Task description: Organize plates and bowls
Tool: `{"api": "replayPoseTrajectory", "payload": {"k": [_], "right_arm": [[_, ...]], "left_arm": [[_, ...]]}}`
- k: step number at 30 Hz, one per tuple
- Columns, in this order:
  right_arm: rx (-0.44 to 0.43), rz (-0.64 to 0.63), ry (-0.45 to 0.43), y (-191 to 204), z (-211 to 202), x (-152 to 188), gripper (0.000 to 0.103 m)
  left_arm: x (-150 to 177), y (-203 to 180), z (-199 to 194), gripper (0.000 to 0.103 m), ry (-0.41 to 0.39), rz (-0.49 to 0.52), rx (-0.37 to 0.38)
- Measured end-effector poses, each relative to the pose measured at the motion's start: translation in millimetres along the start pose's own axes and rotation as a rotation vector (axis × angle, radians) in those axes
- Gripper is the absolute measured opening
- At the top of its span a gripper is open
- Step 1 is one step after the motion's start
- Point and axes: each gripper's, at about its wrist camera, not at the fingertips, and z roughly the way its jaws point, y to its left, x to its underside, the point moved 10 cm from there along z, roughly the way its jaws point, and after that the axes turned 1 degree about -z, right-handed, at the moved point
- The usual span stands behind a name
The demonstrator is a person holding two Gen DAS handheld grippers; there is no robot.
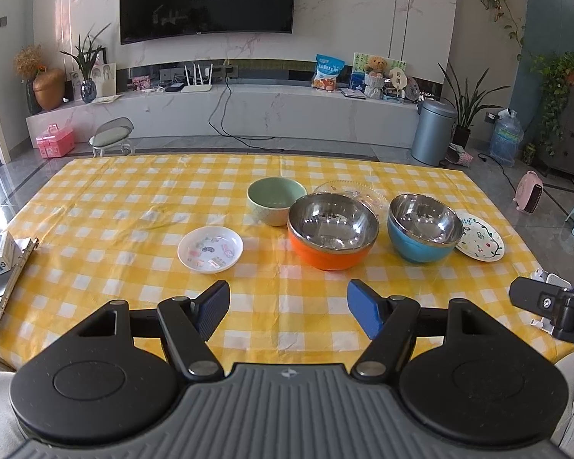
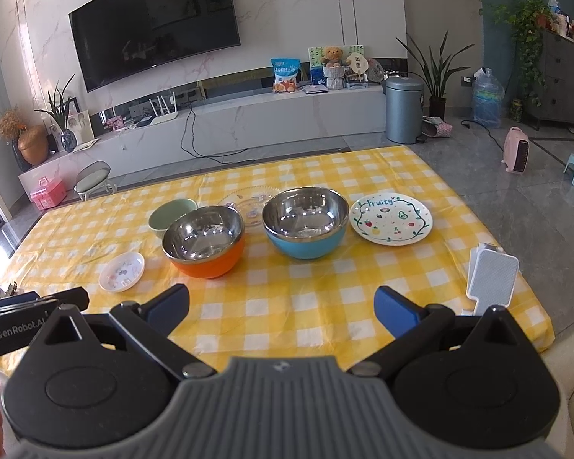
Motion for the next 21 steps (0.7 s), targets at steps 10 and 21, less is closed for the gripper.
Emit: {"api": "replayPoseTrajectory", "payload": {"k": [10, 21], "right_arm": [[-0.019, 0.036, 0.04, 8, 46, 1, 0.1], [-0.019, -0.009, 0.136, 26, 130, -21, 0.078]], "left_arm": [[-22, -6, 36, 0.08, 0.029, 0.01, 0.036], [-55, -2, 96, 0.066, 0.096, -0.062, 0.075]]}}
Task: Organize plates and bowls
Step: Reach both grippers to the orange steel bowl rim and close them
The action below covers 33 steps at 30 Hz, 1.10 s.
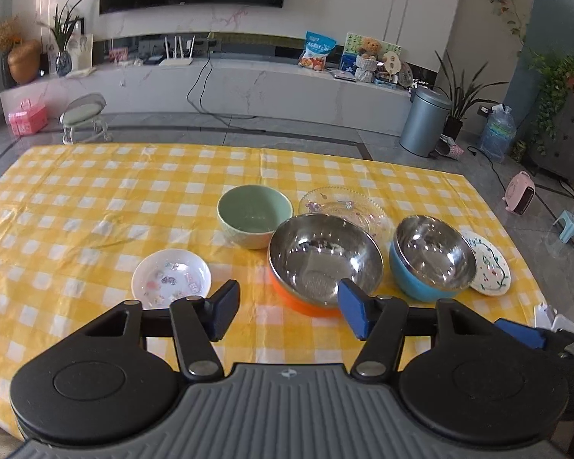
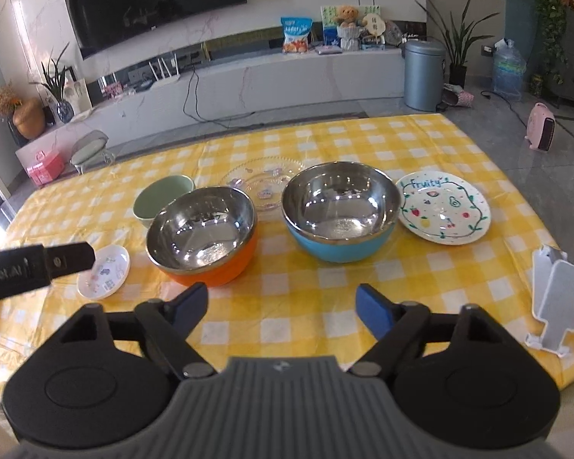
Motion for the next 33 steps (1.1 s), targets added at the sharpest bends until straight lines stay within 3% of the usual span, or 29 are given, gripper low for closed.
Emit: {"api": "replayPoseTrajectory", "payload": {"k": [3, 5, 14, 26, 30, 33], "right_arm": [[-0.016, 0.008, 0.01, 4, 21, -12, 0.075], [-0.021, 0.007, 0.023, 6, 35, -20, 0.069], [-0.047, 0.063, 0.118, 12, 101, -40, 0.06], [-0.087, 0.105, 0.185, 22, 146, -22, 0.047], [-0.117, 0.118, 0.176, 25, 150, -21, 0.035], [-0.132, 0.115, 0.169, 29, 151, -21, 0.024]], "left_arm": [[-9, 6, 21, 0.059, 0.034, -0.048, 0.008], [-13, 9, 36, 0.058, 0.048, -0.065, 0.026], [-15, 22, 93, 0.055, 0.122, -0.111, 0.024], [-7, 18, 134, 0.054, 0.164, -0.105, 0.078], [0, 19, 147, 0.032, 0.19, -0.14, 0.095], [3, 20, 150, 0.021, 0.198, -0.149, 0.097]]}}
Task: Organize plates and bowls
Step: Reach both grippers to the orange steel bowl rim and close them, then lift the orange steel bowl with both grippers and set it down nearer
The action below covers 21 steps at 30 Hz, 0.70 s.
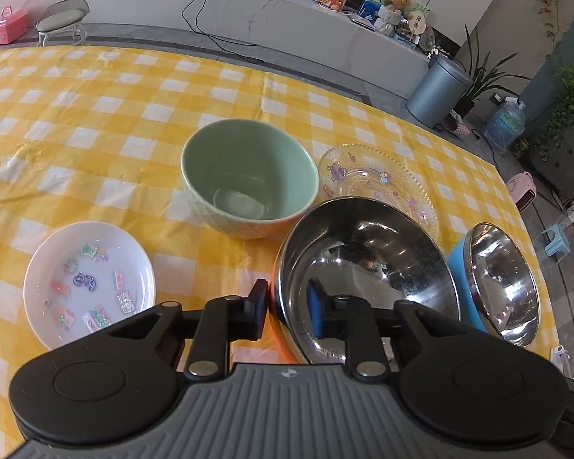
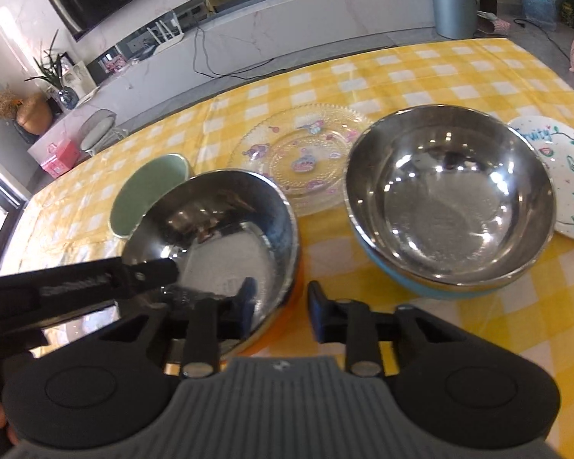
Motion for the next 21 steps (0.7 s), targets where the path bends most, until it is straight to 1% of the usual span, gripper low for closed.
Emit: {"api": "replayPoseTrajectory", "payload": {"k": [4, 6, 8, 12, 15, 18, 21], "right_arm": [[0.017, -0.027, -0.005, 2, 0, 1, 0.023], [0.024, -0.024, 0.0, 1, -1, 2, 0.021], [0.038, -0.025, 0.01, 0, -2, 4, 0.018], [0.032, -0.024, 0.032, 0, -7, 9, 0.017], [0.025, -0.032, 0.037, 4, -14, 13, 0.017], [0.016, -0.051, 0.028, 9, -28, 17, 0.017], [0.0, -0.063, 0.025, 15, -41, 21, 0.016]], "left_arm": [[0, -1, -1, 0.014, -0.008, 0.011, -0.016], [0, -1, -3, 0.013, -0.007, 0.009, -0.014], [0, -2, -7, 0.013, -0.009, 0.014, -0.014], [6, 0, -18, 0.013, -0.017, 0.03, -0.038], [12, 2, -28, 0.013, -0.003, 0.022, -0.046], [15, 1, -44, 0.013, -0.006, 0.041, -0.063], [17, 2, -65, 0.013, -0.028, 0.022, -0.07]]}}
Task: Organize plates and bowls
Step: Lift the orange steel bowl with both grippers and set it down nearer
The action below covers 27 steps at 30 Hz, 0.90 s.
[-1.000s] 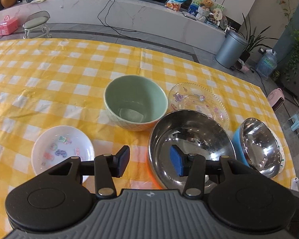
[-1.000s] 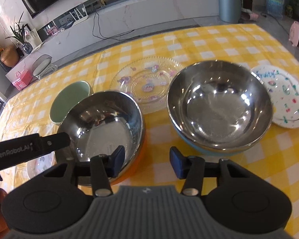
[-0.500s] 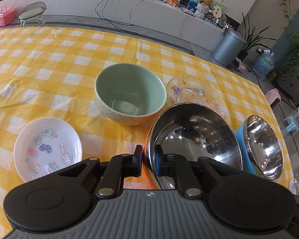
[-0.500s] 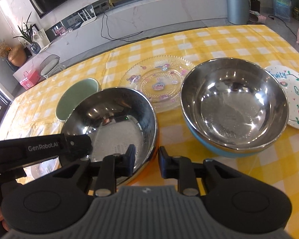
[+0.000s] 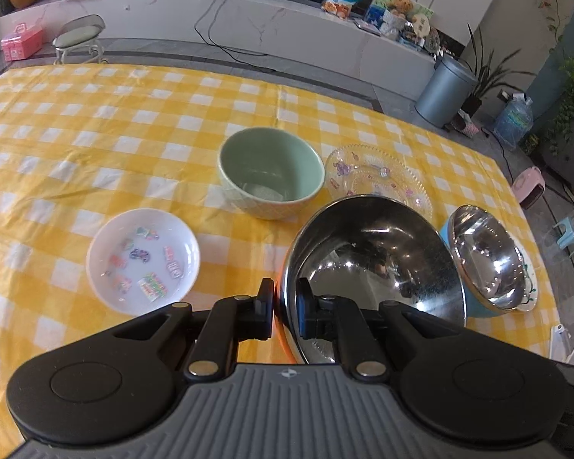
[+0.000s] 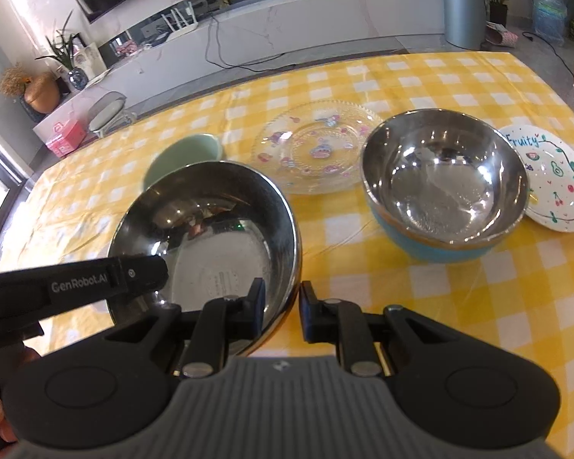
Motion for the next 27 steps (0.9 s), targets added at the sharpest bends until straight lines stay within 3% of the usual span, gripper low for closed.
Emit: {"api": "replayPoseTrajectory", "payload": {"k": [12, 27], "right_arm": [[-0.084, 0.061, 0.018, 28, -50, 56, 0.016], [-0.077, 0.024, 0.07, 40, -54, 92, 0.016]], "left_arm": [[32, 19, -62, 0.013, -0.027, -0.037, -0.029], [73, 51, -60, 0.013, 0.043, -0.139, -0.04]]}}
